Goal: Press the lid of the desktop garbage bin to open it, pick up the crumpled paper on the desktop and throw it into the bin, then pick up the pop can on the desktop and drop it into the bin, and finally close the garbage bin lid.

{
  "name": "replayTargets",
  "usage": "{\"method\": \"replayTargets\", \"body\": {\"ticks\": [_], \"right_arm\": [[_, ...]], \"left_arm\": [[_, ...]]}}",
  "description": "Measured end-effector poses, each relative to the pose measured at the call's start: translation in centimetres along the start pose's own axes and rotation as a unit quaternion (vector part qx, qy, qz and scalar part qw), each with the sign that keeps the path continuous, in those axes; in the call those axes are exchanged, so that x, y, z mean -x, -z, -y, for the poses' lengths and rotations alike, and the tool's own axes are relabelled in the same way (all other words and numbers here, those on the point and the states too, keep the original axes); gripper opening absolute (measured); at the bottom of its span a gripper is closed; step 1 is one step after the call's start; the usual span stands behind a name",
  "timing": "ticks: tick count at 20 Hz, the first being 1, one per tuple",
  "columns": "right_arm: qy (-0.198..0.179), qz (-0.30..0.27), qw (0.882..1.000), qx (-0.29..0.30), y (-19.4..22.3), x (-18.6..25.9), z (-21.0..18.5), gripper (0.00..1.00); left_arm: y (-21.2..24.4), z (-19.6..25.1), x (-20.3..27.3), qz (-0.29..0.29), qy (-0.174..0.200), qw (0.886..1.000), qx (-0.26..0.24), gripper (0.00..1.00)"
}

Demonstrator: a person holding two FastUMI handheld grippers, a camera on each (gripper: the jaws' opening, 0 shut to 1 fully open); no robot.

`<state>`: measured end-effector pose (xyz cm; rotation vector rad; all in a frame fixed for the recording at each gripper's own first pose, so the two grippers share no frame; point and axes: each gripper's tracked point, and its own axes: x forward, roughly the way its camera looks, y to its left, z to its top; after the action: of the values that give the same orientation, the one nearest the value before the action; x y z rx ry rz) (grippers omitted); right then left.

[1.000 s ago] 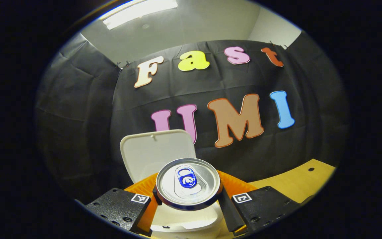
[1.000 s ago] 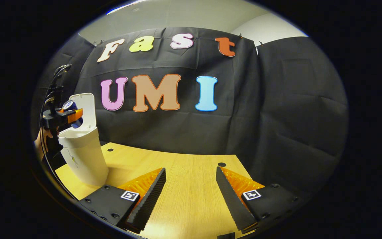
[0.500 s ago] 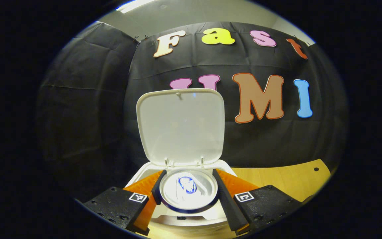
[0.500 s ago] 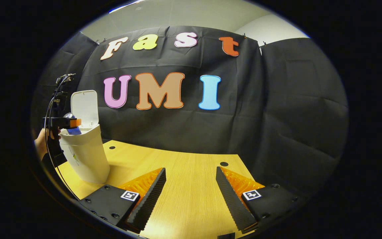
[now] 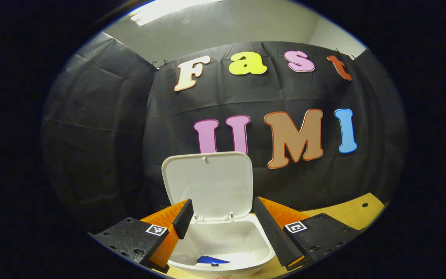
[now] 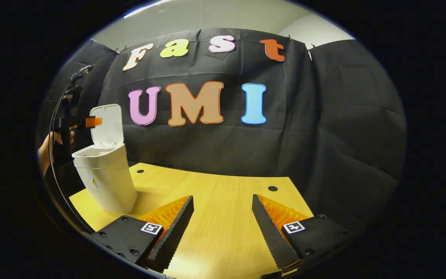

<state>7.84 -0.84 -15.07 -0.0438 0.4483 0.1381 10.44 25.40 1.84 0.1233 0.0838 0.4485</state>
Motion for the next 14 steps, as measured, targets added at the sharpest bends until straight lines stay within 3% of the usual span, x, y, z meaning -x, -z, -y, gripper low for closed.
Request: {"method": "replayTargets", "body": {"ticks": [5, 6, 7, 9, 10, 11, 14], "right_arm": [[-0.014, -0.012, 1.000, -0.019, 1.0, -0.6, -0.1, 0.98], [-0.011, -0.010, 1.000, -0.021, 1.0, -0.4, 0.2, 0.97], [-0.008, -0.009, 1.000, -0.020, 0.9, -0.3, 0.5, 0.97], [0.005, -0.008, 1.000, -0.019, 1.2, 0.0, 1.6, 0.97], [0.011, -0.007, 1.000, -0.021, 1.2, 0.3, 2.3, 0.97], [0.018, -0.006, 1.000, -0.025, 1.1, 0.5, 2.8, 0.97], [0.037, -0.008, 0.999, -0.032, 1.4, 1.0, 4.0, 0.96]], "left_arm": [[-6.6, -1.1, -2.6, 0.044, 0.005, 0.999, 0.000, 0.94], [-7.4, -1.3, -3.5, 0.046, 0.005, 0.999, -0.002, 0.99], [-7.9, -1.5, -4.5, 0.043, 0.005, 0.999, 0.005, 0.94], [-7.8, -1.7, -6.4, 0.025, 0.008, 0.999, 0.033, 0.94], [-7.7, -2.0, -7.5, 0.018, 0.005, 0.999, 0.044, 0.99], [-7.4, -2.4, -8.6, 0.007, 0.001, 0.999, 0.045, 0.94], [-5.7, -3.4, -11.6, -0.029, -0.008, 0.999, 0.020, 0.96]]}}
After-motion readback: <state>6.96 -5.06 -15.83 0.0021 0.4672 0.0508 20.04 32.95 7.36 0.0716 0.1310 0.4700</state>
